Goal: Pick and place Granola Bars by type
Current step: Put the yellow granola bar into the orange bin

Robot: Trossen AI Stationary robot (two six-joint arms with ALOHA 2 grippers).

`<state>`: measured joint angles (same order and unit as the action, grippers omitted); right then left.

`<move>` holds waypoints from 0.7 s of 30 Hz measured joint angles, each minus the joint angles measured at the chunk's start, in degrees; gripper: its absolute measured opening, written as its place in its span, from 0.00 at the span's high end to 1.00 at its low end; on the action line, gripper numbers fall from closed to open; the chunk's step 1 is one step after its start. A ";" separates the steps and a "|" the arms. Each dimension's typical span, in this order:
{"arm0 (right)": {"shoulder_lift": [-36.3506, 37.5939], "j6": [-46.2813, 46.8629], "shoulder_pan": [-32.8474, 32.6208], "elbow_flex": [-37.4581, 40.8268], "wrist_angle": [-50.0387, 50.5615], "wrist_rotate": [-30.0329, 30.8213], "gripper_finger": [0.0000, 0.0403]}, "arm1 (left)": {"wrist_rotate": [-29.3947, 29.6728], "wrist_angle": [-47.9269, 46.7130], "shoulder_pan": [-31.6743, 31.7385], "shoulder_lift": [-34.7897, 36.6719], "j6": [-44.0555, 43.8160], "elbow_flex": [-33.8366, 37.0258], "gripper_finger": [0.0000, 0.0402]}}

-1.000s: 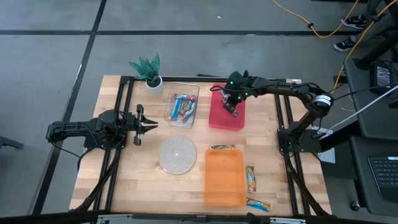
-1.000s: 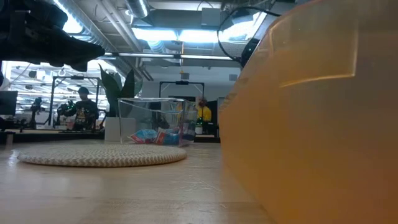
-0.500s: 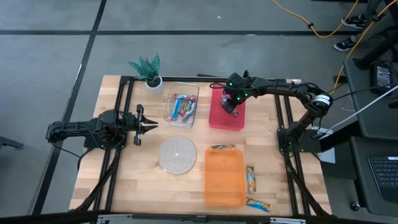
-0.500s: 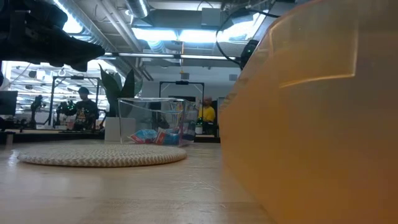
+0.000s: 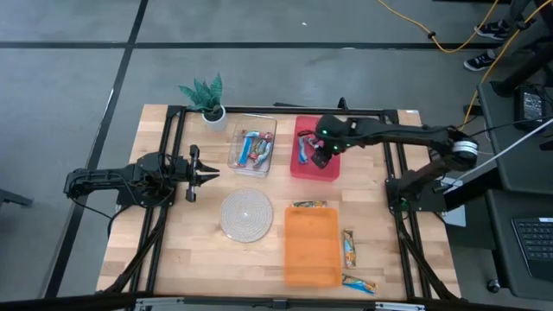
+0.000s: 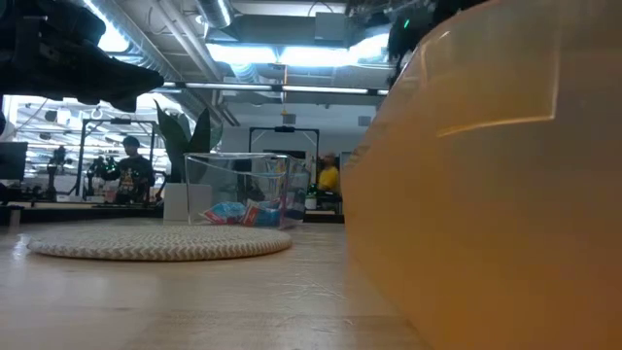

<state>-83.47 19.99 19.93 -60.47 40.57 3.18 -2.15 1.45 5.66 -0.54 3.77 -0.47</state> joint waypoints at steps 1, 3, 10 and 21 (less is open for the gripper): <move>1.63 1.13 -1.08 0.00 1.03 1.43 0.54 | 0.00 0.00 0.00 0.00 0.00 0.00 0.86; 5.25 3.16 -3.31 0.00 2.76 3.81 0.54 | 0.00 0.00 0.00 0.00 0.00 0.00 0.86; 16.55 13.11 -12.27 -0.02 7.52 10.40 0.53 | 0.09 0.00 -0.01 0.02 0.00 0.00 0.86; 27.41 28.32 -30.97 -0.02 10.15 11.84 0.53 | 0.07 0.00 0.01 0.00 0.00 0.00 0.86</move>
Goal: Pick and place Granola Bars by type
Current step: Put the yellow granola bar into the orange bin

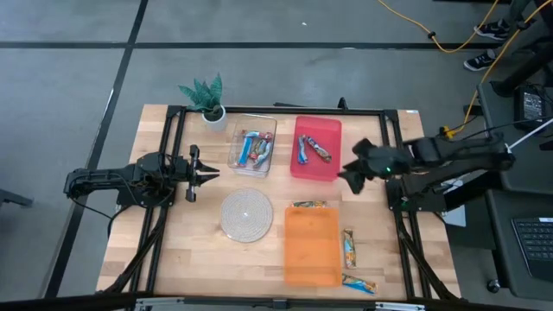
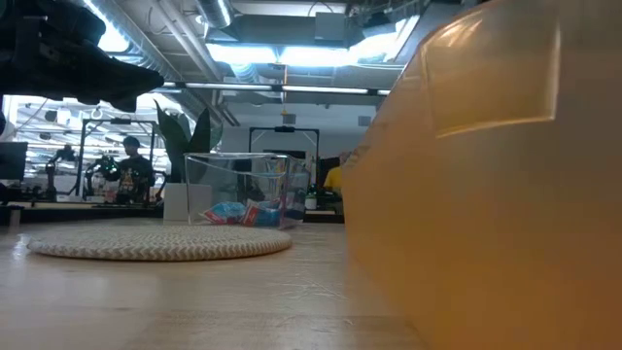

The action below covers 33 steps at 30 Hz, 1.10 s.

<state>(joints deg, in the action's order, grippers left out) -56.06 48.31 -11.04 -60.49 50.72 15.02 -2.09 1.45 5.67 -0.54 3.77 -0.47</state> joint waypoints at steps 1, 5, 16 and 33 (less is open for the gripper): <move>0.16 0.70 -1.90 0.00 0.00 -0.02 0.53 | 0.00 0.00 -0.01 0.00 0.00 0.00 0.86; 0.12 2.78 -9.90 0.00 0.00 -0.04 0.53 | 0.00 0.00 -0.02 0.00 0.00 0.00 0.86; -4.58 14.55 -27.92 0.00 2.31 0.00 0.53 | 0.00 0.00 -0.01 0.00 0.00 0.00 0.86; -25.11 37.30 -47.83 -0.02 11.61 6.10 0.53 | -0.02 0.00 -0.01 0.00 0.00 0.00 0.86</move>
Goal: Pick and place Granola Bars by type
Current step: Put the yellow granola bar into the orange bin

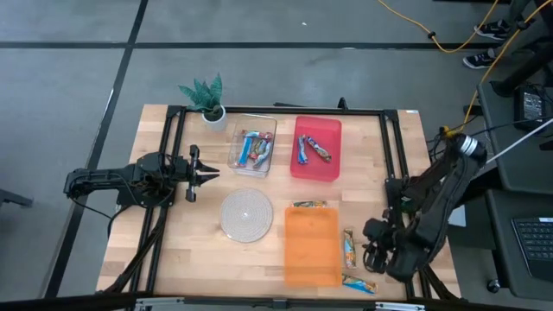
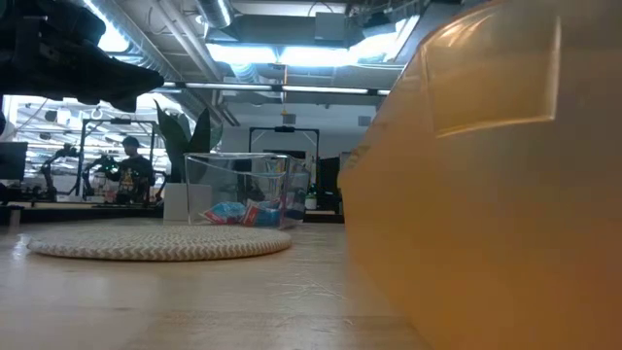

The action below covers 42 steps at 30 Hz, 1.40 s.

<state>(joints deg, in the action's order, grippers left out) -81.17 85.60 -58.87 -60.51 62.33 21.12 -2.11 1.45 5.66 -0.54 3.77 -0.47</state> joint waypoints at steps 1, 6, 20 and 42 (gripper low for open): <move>-1.33 1.04 -0.34 0.00 1.02 -0.04 0.53 | 0.00 0.00 0.01 0.00 0.00 0.00 0.86; -6.17 0.06 -0.83 0.00 3.62 -0.13 0.53 | 0.00 0.00 0.01 0.00 0.00 0.00 0.86; -9.07 -2.97 0.61 6.10 -4.41 -4.29 0.27 | 0.00 0.00 0.01 0.00 0.00 0.00 0.86; -9.68 1.24 12.56 11.90 -20.84 -9.35 0.18 | 0.00 0.00 -0.01 0.00 0.00 0.00 0.86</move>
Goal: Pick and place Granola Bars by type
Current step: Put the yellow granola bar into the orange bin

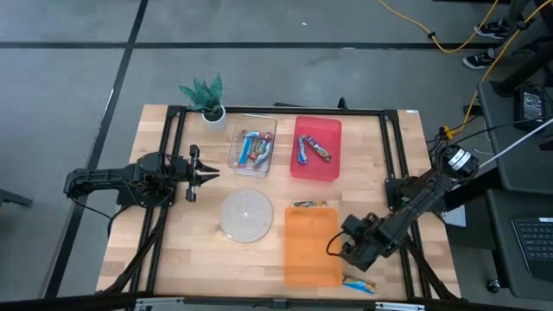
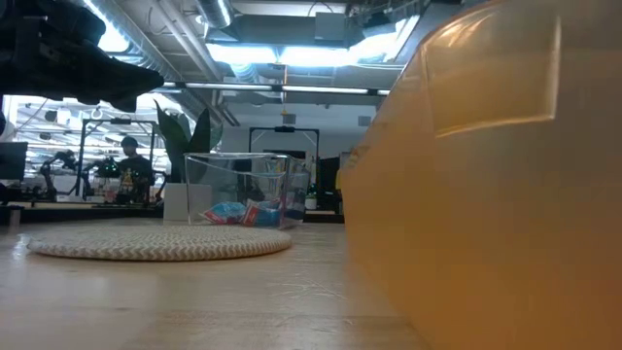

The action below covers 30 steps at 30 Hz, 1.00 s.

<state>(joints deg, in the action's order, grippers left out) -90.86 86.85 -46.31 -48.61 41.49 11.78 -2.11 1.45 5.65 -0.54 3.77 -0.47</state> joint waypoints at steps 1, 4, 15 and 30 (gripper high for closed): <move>-0.11 0.12 -0.01 0.96 -0.73 -0.38 0.18 | 0.00 0.00 0.00 0.00 0.00 0.00 0.86; -0.12 0.21 -0.02 3.47 -3.32 -1.42 0.18 | -0.01 0.00 0.02 0.00 0.00 0.00 0.86; -0.10 0.11 -0.02 4.30 -4.04 -1.50 0.37 | 0.00 0.00 0.00 0.02 0.00 0.00 0.86; 4.23 -0.39 -0.43 4.30 -4.48 -5.58 0.77 | 0.00 0.00 0.02 0.01 0.00 0.00 0.86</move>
<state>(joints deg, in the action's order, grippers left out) -86.63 86.46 -46.74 -44.31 37.00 6.20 -2.11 1.45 5.67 -0.53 3.77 -0.47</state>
